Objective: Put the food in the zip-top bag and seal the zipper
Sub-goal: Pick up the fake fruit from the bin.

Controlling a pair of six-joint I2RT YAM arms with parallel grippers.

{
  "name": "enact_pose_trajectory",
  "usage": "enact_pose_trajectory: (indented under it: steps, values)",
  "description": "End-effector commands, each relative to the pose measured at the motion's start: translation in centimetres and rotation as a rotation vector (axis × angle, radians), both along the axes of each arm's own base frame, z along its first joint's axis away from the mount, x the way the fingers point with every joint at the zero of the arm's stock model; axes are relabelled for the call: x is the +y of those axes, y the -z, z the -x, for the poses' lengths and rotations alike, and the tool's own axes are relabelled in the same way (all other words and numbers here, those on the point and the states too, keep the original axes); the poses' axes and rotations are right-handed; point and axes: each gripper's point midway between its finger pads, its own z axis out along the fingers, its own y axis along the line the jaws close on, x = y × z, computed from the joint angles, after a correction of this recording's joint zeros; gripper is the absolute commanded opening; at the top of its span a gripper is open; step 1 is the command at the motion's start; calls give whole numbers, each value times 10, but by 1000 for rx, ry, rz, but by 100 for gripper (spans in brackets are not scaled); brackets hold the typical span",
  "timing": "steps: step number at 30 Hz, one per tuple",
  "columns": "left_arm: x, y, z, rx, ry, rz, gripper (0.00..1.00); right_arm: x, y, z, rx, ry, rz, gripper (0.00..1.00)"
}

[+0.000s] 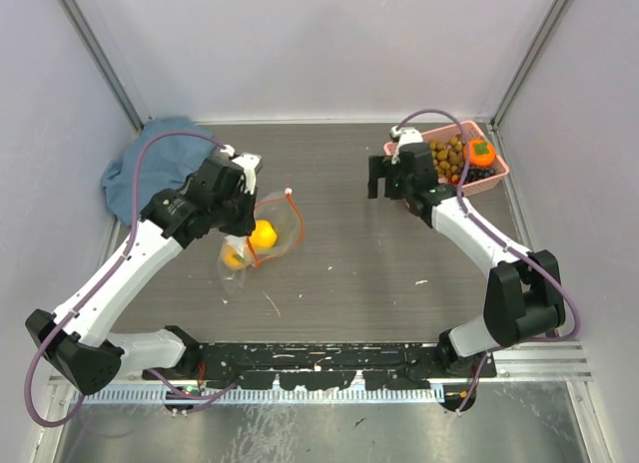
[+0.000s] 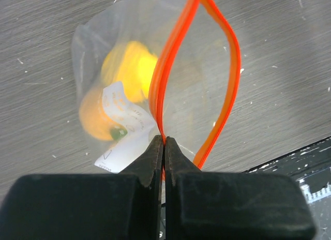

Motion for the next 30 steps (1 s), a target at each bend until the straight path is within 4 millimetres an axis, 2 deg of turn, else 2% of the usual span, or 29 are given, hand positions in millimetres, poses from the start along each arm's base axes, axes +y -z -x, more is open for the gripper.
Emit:
enact_pose_trajectory:
  steps: [1, 5, 9, 12, 17, 23, 30]
  values:
    - [8, -9, -3, -29, 39, -74, 0, -53, -46, -37, -134, 148, 41, 99]
    - [-1, -11, -6, -53, 76, -48, 0, -103, -56, -63, -180, 294, 61, 99]
    - [2, -11, -6, -87, 103, -61, 0, -152, -64, -84, -234, 439, 65, 99]
    - [4, -10, -5, -115, 112, -60, 0, -189, -64, -95, -258, 531, 53, 99]
    - [6, -4, -3, -144, 123, -51, 0, -238, -60, -112, -286, 624, 52, 99]
    - [8, 9, 1, -119, 124, -62, 0, -282, -50, -133, -293, 703, 66, 97]
    - [10, 15, 1, -108, 120, -76, 0, -304, -17, -160, -247, 705, 69, 97]
